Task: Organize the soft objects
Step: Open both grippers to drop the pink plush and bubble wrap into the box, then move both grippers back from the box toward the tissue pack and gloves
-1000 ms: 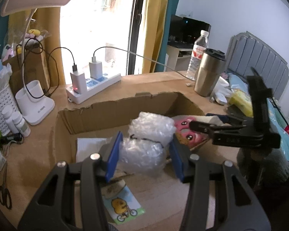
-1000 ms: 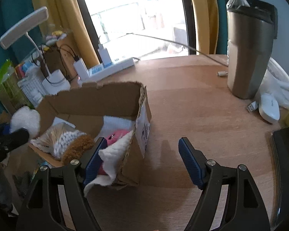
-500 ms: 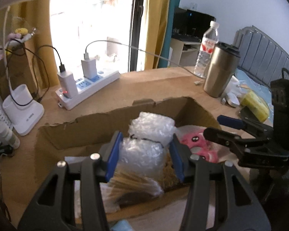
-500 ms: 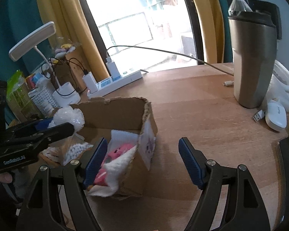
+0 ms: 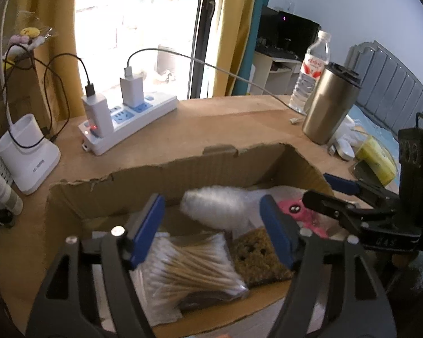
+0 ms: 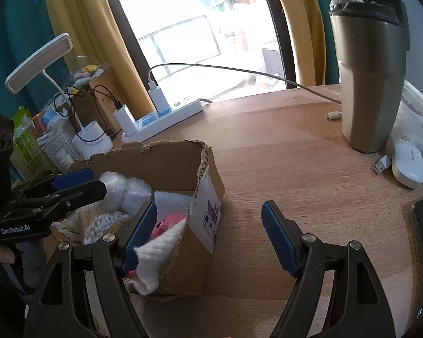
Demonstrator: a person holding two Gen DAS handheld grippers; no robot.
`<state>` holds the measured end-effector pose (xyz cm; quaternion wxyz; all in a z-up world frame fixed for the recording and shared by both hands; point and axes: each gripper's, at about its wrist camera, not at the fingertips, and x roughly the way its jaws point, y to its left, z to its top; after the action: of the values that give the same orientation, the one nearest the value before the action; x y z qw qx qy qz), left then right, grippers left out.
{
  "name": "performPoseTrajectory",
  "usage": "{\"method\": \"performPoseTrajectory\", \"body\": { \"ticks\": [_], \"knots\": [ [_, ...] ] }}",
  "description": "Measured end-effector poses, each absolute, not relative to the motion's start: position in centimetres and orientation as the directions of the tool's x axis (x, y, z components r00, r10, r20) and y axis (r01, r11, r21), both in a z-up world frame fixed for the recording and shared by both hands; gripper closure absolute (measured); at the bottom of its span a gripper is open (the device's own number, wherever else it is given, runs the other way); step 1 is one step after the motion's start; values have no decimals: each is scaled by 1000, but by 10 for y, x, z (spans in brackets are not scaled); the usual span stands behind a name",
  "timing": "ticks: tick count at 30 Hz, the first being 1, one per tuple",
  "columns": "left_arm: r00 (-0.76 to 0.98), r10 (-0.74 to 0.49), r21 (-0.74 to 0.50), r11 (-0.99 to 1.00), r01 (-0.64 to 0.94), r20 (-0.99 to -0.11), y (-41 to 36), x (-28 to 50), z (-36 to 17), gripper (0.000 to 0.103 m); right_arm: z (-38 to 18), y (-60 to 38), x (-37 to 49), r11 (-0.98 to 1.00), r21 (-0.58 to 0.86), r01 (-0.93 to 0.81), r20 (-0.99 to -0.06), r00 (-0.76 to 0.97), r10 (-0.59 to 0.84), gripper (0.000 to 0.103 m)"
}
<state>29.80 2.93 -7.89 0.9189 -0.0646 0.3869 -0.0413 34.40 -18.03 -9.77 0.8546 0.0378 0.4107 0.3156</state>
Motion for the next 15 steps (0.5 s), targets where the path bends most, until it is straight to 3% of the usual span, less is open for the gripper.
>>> {"method": "performPoseTrajectory", "body": {
  "ticks": [15],
  "knots": [
    [748,-119,-172,985,7,-653,51,248,-56,30,-68,-168,308,800,272,-534,-661,501,559,24]
  ]
}}
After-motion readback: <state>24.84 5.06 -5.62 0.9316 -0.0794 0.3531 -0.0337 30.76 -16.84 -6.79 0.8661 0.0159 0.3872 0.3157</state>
